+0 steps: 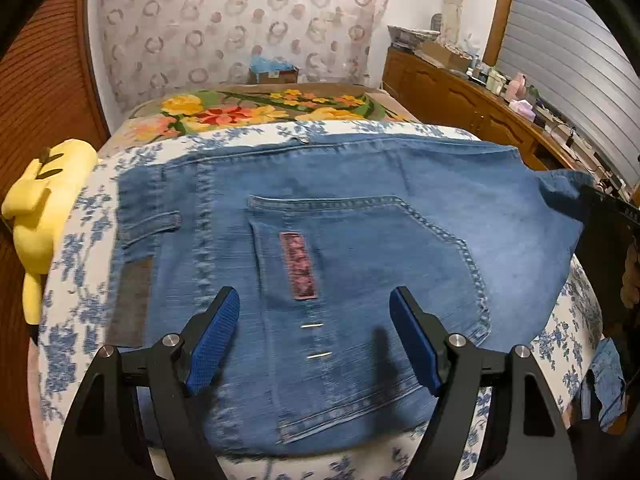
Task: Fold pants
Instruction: 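Lift the leg hem with the right tool and fold it over the jeans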
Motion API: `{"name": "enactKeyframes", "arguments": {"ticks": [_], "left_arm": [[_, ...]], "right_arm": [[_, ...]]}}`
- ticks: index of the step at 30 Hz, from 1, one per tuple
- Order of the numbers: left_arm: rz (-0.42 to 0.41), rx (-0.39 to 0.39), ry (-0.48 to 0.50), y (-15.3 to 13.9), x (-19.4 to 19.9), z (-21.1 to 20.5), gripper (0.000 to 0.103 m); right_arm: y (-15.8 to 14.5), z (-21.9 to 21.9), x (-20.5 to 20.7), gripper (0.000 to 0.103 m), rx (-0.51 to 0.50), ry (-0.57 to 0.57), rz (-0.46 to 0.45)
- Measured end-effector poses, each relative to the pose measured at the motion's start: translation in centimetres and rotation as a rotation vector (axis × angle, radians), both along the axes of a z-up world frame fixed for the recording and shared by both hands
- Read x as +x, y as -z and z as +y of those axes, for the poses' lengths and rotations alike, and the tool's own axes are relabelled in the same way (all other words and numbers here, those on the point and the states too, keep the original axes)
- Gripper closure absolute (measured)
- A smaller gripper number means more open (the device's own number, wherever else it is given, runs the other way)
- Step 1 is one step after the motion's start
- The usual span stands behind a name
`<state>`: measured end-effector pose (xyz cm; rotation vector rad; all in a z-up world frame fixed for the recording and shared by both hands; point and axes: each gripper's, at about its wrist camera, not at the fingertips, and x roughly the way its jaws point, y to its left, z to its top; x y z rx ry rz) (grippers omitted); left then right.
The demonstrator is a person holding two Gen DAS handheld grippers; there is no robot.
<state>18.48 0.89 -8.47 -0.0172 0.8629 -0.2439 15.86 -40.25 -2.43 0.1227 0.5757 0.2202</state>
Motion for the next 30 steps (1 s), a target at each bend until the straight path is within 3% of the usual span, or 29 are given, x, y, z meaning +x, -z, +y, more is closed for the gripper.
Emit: {"name": "enactKeyframes", "arguments": {"ticks": [11,22,28,30], "left_arm": [[-0.011,0.019,-0.002,-0.8,-0.4,-0.4,0.025],[-0.06,0.037,-0.094,-2.9,-3.5,4.5,0.025],[-0.062,0.039,-0.149,-2.9,-4.4,6.9,0.025],[-0.06,0.036,-0.157,-2.7,-4.3,7.5,0.025]], "right_arm": [[-0.7,5.7,2.4,0.098,0.008,-0.192,-0.048],[-4.6,15.8,4.2,0.099,-0.003,-0.514,-0.138],[-3.4,19.2,6.9,0.099,-0.008,-0.618,-0.1],[-2.9,19.2,8.0,0.092,-0.036,-0.618,-0.079]]}}
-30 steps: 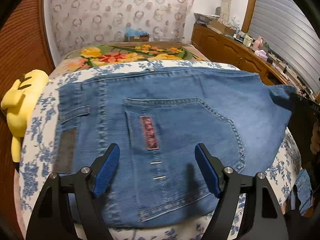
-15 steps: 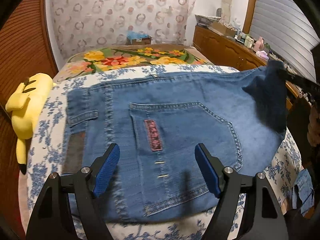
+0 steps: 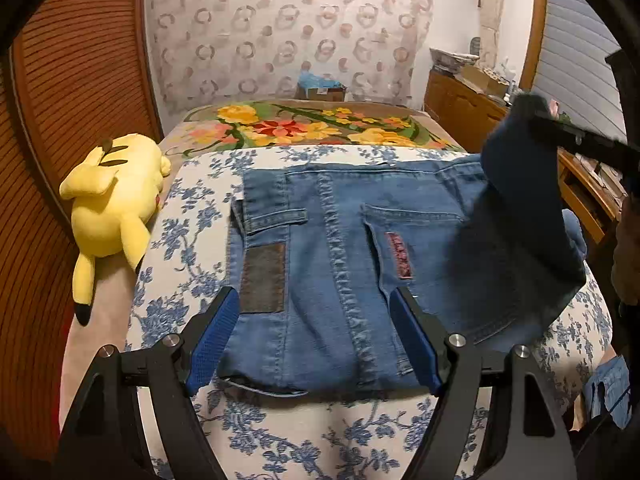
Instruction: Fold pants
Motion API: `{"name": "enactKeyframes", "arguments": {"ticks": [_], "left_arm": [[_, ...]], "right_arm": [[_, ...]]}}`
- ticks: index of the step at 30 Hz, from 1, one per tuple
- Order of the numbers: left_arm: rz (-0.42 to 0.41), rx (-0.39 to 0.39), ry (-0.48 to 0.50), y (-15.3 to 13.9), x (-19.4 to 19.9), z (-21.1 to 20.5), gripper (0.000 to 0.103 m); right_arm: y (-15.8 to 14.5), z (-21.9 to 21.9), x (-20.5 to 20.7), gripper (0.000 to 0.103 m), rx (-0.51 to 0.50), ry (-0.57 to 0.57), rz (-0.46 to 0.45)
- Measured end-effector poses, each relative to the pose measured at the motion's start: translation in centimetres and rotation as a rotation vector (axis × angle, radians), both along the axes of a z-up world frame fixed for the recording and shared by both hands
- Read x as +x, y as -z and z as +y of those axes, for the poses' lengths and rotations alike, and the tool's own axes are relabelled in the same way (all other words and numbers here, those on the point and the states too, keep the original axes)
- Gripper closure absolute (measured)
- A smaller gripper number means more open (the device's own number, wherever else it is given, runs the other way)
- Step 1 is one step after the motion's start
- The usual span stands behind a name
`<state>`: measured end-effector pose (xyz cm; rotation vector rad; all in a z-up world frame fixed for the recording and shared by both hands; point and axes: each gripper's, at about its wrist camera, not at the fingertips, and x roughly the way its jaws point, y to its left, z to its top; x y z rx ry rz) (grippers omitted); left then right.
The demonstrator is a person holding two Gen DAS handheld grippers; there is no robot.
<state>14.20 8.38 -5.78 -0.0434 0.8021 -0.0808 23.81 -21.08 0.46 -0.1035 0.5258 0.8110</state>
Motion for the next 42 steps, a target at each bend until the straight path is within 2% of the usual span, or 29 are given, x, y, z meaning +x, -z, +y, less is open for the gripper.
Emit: {"name": "enactKeyframes", "arguments": {"ticks": [2,6,8,13,17,22,23,26,34,38,42], "left_arm": [[0.004,-0.003,-0.006,0.3,0.2,0.3,0.025],[0.004,-0.012,-0.005,0.4,0.7,0.3,0.025],[0.002,-0.015,-0.001,0.4,1.1,0.2,0.025],[0.006,-0.02,0.019,0.3,2.0,-0.7,0.025],[0.019,-0.019,0.048,0.7,2.7,-2.0,0.025],[0.033,-0.026,0.087,1.1,4.1,-3.6,0.025],[0.035,-0.024,0.097,1.2,4.4,-4.0,0.025],[0.04,-0.042,0.131,1.5,5.4,-5.2,0.025],[0.058,-0.055,0.206,1.9,7.7,-7.7,0.045],[0.086,-0.057,0.245,2.5,8.3,-8.7,0.048],[0.113,-0.025,0.264,3.5,8.7,-9.8,0.049]], "right_arm": [[0.4,-0.3,0.8,0.085,-0.035,0.003,0.007],[0.3,-0.9,2.1,0.066,-0.062,0.022,0.002],[-0.1,-1.3,2.1,0.063,-0.062,0.041,-0.004],[0.1,-1.3,4.1,0.062,-0.066,0.114,0.0],[1.5,-1.6,4.6,0.061,-0.075,0.171,0.019],[3.2,-1.8,3.5,0.06,-0.094,0.218,0.074],[2.7,-1.9,2.5,0.059,-0.098,0.225,0.085],[3.3,-2.1,2.7,0.059,-0.113,0.237,0.118],[4.2,-3.2,3.6,0.058,-0.107,0.261,0.187],[4.7,-3.4,4.2,0.058,-0.107,0.255,0.231],[4.8,-3.1,5.0,0.058,-0.123,0.254,0.259]]}}
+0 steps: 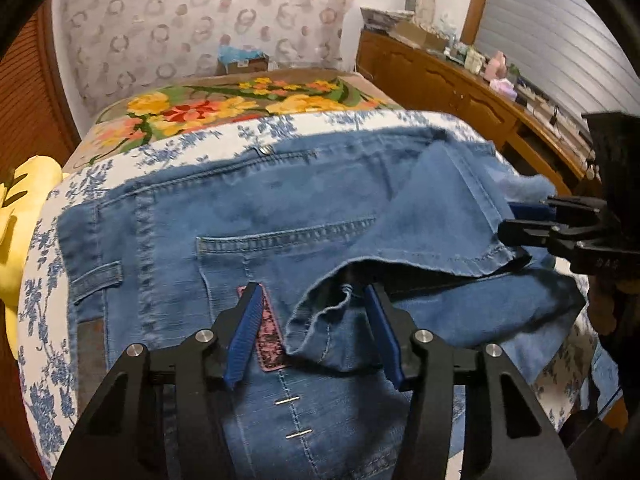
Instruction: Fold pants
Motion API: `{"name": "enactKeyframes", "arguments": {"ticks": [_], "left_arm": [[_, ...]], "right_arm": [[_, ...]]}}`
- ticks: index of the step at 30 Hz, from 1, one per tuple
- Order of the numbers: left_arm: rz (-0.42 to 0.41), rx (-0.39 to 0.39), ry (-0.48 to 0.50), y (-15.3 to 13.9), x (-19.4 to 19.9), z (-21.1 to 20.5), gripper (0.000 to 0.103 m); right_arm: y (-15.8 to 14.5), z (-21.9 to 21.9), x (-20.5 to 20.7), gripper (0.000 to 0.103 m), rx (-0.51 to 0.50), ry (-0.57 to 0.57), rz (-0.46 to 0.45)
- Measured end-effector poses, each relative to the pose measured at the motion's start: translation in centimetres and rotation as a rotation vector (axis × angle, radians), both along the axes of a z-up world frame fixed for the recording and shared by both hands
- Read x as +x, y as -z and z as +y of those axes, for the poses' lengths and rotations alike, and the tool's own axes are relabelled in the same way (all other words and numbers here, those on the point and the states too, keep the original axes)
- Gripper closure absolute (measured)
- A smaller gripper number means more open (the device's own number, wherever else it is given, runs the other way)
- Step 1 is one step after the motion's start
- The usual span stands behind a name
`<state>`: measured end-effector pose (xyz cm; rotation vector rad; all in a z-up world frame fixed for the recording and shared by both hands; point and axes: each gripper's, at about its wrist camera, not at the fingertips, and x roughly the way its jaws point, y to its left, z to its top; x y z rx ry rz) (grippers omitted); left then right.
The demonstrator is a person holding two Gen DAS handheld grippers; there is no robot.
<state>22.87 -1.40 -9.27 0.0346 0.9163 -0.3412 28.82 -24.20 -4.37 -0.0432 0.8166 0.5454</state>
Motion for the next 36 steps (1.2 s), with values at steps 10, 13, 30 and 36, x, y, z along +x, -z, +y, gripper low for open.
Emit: {"name": "enactKeyframes", "arguments": {"ticks": [10,13,30,36], "left_arm": [[0.015,0.015,0.043,0.5,0.5,-1.5,0.049],[0.014,0.021,0.05,0.6,0.5,-1.7,0.051],[-0.027,-0.035,0.078,-1.3,-0.4,-1.4,0.093],[-0.093,-0.088,0.067,-4.6,-2.1,0.2,0.093]], "right_arm": [[0.2,-0.2,0.7,0.058,0.009,-0.027,-0.011],[0.4,-0.2,0.6,0.058,0.032,-0.049,-0.026],[-0.4,-0.7,-0.1,0.097,0.091,-0.044,-0.08],[-3.3,-0.3,-0.4,0.098,0.102,-0.075,-0.168]]}}
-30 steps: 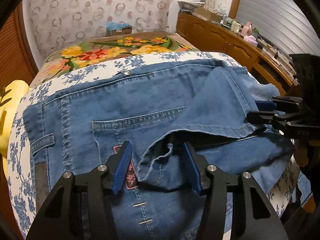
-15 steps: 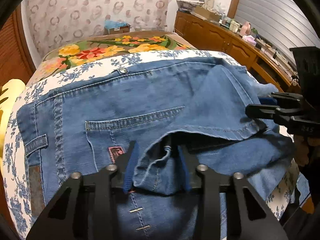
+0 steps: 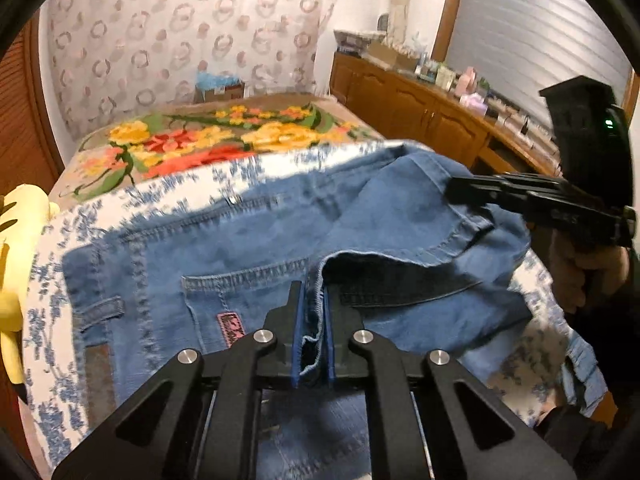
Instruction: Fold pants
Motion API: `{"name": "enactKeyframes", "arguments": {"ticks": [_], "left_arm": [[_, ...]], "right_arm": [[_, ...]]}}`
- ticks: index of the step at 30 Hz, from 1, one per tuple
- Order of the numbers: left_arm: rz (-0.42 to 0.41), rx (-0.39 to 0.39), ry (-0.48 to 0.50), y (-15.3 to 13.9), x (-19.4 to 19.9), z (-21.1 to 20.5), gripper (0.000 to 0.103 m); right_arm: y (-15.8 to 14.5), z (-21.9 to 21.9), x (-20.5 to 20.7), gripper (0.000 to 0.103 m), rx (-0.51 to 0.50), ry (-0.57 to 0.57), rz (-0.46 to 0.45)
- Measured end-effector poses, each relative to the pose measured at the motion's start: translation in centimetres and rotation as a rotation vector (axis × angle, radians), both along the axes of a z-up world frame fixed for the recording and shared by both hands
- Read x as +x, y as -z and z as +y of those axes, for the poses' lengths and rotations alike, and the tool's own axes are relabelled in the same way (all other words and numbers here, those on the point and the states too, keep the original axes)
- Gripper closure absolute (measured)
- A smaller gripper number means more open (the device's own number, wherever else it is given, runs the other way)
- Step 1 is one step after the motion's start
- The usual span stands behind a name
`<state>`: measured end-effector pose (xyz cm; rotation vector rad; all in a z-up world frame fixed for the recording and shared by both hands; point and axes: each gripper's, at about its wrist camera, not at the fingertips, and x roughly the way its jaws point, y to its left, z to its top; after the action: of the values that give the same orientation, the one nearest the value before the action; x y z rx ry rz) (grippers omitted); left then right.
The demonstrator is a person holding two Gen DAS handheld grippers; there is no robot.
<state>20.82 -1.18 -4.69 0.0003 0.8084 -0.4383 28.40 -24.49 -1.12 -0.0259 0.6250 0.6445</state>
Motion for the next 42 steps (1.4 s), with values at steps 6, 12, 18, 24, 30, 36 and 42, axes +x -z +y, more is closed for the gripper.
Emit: {"name": "enactKeyframes", "arguments": {"ticks": [6,12,18,24,30,36,42], "left_arm": [[-0.023,-0.038,-0.029,-2.6,-2.3,2.2,0.094],[-0.071,-0.028,-0.085,-4.2,-4.5,4.8,0.094],[-0.066,-0.026,-0.165,-3.6,-5.8,8.2,0.094],[-0.026,-0.032,-0.222,-1.9,-6.5,10.6,0.094],[0.031,-0.033,-0.253,0.6,-6.5,12.3,0.094],[0.07,-0.035,-0.275,2.1,-6.3,13.4,0.094],[0.123,-0.032,-0.3,3.9,-5.8,14.1,0.094]], "right_arm": [[-3.2,2.3,-0.2,0.099,0.004,-0.084,-0.095],[-4.9,5.2,0.6,0.099,0.022,-0.173,-0.145],[-4.9,9.0,3.1,0.099,0.027,-0.248,-0.132],[-4.0,12.8,6.3,0.099,-0.007,-0.312,-0.101],[-2.2,17.7,9.4,0.099,-0.082,-0.341,-0.06],[-1.3,21.5,11.4,0.099,-0.133,-0.351,-0.036],[-0.5,24.2,12.6,0.099,-0.158,-0.363,-0.006]]}}
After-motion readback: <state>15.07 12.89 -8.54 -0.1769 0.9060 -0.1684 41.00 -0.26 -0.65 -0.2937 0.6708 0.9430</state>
